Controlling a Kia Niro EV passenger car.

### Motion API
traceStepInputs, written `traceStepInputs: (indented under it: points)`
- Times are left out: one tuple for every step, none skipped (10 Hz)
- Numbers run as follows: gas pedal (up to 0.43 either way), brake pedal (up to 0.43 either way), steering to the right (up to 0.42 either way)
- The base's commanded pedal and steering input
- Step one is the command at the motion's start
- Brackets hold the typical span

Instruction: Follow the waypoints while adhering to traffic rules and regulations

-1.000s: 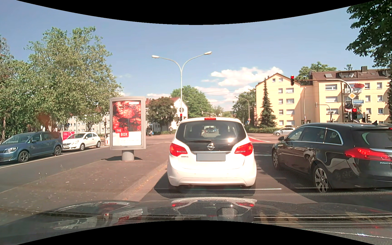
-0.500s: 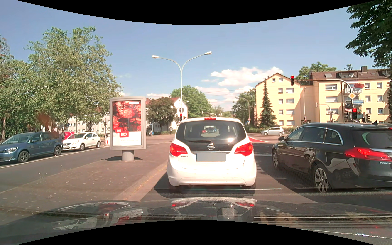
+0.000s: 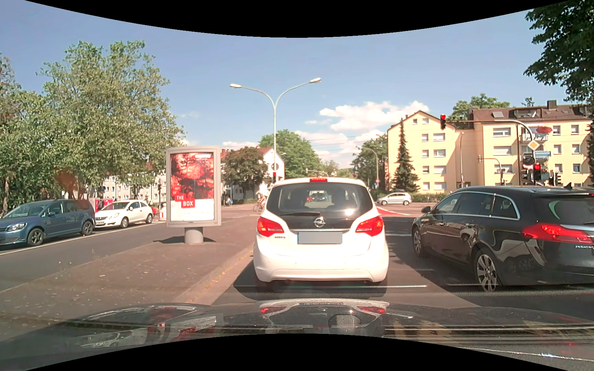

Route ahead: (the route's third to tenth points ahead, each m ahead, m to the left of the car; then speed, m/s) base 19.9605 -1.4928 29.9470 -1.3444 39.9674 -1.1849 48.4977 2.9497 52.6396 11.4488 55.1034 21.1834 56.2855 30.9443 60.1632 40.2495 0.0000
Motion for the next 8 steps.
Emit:
traceStepInputs:
  points:
    - [0.0,0.25,0.011]
    - [0.0,0.25,0.011]
    - [0.0,0.25,0.011]
    - [0.0,0.25,0.011]
    - [0.0,0.25,0.011]
    - [0.0,0.25,0.011]
    - [0.0,0.25,0.011]
    - [0.0,0.25,0.011]
